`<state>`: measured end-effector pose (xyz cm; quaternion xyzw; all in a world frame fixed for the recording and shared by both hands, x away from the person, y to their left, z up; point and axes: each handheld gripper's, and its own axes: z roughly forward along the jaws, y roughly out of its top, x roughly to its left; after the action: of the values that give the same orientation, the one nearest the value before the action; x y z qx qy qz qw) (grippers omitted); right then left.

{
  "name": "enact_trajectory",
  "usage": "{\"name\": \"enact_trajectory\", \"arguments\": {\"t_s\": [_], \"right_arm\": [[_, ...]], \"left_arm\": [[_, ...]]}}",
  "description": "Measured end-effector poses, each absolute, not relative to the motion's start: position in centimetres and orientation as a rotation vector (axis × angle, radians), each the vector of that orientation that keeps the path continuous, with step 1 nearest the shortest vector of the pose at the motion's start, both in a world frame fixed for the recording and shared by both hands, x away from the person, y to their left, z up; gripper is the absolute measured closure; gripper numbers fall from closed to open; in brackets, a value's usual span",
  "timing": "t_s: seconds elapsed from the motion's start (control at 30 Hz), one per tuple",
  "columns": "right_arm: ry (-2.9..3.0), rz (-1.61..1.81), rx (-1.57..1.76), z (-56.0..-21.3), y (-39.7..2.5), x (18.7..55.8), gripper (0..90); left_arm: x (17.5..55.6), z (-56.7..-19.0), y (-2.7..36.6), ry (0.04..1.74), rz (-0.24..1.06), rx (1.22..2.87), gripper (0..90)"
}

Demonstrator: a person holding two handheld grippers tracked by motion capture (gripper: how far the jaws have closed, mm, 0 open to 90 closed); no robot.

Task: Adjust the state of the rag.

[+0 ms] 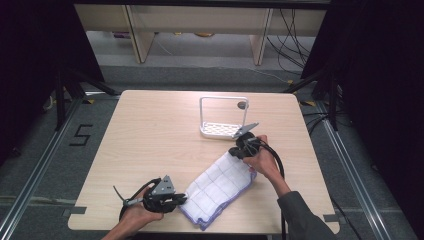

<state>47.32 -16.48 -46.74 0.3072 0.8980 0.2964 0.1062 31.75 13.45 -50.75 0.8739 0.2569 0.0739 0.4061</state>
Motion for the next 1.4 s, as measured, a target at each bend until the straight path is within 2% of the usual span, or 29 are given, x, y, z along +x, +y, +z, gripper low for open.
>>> {"name": "enact_trajectory", "arguments": {"t_s": [0.27,0.5,0.57,0.67,0.7,0.8,0.87,1.07,1.27,1.4], "right_arm": [[2.723,0.828,0.801,-46.9,-12.8,50.1,86.1],[2.752,0.846,0.722,-47.9,-10.3,51.1,84.8],[2.723,0.868,0.757,-48.2,-9.8,51.2,79.9],[2.671,0.861,0.881,-48.3,-9.8,51.4,63.5],[2.654,0.856,0.929,-48.1,-9.9,51.4,61.8],[2.583,0.886,0.997,-47.1,-10.8,50.7,53.9],[2.535,0.903,0.982,-46.4,-11.7,49.8,51.4],[2.476,0.932,1.077,-45.8,-15.5,47.0,47.8],[2.436,0.939,1.115,-46.7,-18.2,45.5,47.0],[2.436,0.898,1.188,-46.8,-19.0,45.3,43.4]], "left_arm": [[30.9,-50.9,12.2,0.624,0.168,2.205,82.5],[30.3,-51.0,10.8,0.595,0.143,2.198,82.2],[30.3,-51.2,10.5,0.606,0.118,2.19,80.8],[30.4,-51.3,10.4,0.618,0.077,2.158,76.5],[30.4,-51.2,10.5,0.617,0.068,2.163,73.6],[30.2,-51.0,10.3,0.643,0.052,2.151,56.0],[30.4,-50.7,10.4,0.62,0.062,2.155,49.0],[32.6,-49.1,10.8,0.686,0.127,2.084,41.5],[36.8,-48.5,10.1,0.758,0.205,2.066,40.1],[39.0,-48.8,9.6,0.797,0.21,2.073,39.4]]}}
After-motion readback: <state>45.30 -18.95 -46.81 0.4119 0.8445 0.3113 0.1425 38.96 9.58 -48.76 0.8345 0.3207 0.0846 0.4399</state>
